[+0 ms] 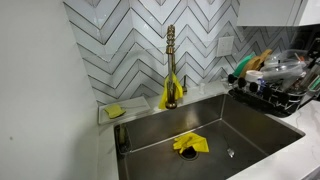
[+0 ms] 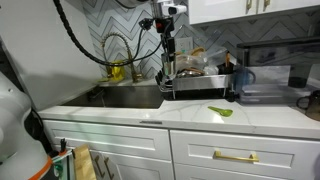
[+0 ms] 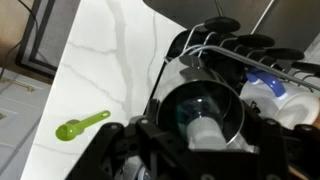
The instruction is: Put the bottle with green contents inside the metal cup in the drying rack, remove the metal cup from the drying rack and put it on the countertop
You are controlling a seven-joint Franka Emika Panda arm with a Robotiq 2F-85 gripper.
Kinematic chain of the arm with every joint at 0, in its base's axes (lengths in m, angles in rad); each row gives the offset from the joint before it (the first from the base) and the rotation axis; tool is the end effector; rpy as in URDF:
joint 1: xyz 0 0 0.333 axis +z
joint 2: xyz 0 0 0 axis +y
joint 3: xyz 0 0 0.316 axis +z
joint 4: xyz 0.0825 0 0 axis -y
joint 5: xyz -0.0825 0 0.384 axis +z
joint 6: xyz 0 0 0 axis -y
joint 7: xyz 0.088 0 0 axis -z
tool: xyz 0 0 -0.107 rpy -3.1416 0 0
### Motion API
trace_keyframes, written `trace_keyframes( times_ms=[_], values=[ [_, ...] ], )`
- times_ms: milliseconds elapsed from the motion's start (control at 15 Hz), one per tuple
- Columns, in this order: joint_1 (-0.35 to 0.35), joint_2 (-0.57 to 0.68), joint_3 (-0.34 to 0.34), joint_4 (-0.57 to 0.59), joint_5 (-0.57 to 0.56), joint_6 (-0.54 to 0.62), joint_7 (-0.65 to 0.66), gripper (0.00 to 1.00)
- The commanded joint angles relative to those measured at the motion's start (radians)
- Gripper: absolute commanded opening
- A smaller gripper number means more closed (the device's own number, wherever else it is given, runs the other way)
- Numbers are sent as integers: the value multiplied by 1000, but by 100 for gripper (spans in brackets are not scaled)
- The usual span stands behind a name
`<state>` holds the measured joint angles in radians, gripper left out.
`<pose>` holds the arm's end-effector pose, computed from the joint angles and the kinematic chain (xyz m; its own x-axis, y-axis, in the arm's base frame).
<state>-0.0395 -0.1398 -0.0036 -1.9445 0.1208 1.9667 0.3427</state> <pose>0.5344 -0.0153 0.5577 0.9024 -0.4166 0.1098 -0.3970 -0.9030 -0.1641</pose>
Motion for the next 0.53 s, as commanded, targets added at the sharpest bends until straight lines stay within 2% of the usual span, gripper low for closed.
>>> trace_keyframes(
  times_ms=[0,467],
  values=[
    [-10,-56,-5,-45,-46,-84,6,50],
    [-39,-113,-2,-218,-128,-10,76,50]
  ],
)
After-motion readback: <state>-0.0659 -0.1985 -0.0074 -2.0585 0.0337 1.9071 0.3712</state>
